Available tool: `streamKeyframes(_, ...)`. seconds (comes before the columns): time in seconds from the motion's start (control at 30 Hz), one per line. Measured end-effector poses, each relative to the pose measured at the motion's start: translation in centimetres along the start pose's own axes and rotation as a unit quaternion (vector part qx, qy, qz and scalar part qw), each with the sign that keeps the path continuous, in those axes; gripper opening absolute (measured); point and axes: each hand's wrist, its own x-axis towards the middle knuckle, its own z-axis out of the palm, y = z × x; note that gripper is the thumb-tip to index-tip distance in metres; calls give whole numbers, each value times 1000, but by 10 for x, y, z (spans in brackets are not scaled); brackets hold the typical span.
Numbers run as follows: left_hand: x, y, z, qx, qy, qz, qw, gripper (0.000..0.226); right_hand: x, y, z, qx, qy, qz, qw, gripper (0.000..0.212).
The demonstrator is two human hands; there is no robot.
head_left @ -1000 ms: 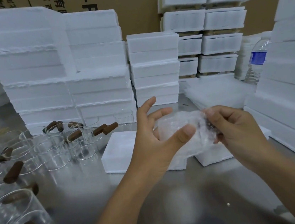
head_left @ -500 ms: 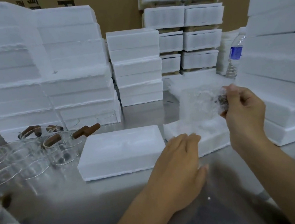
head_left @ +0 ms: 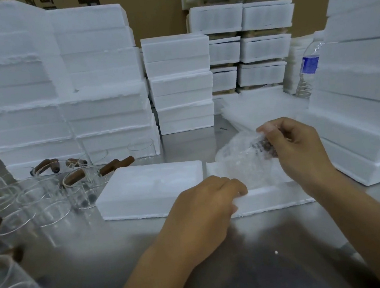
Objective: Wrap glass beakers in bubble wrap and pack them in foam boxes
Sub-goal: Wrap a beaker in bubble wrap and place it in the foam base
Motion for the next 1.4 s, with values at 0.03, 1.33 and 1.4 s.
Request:
streamKeyframes(0.03,0,0,-2,2,-3,-1,1000,31,-1,1,1,-3,-23,2,1000,22)
streamKeyframes(1.33,-3,-39,-40,-96,325,-351,873,37,10,21,-36,-80,19,169,982,17)
streamKeyframes(1.4,-11,-53,-43,25,266,-431,862,44,11,25,-37,-67,-2,213,975,13)
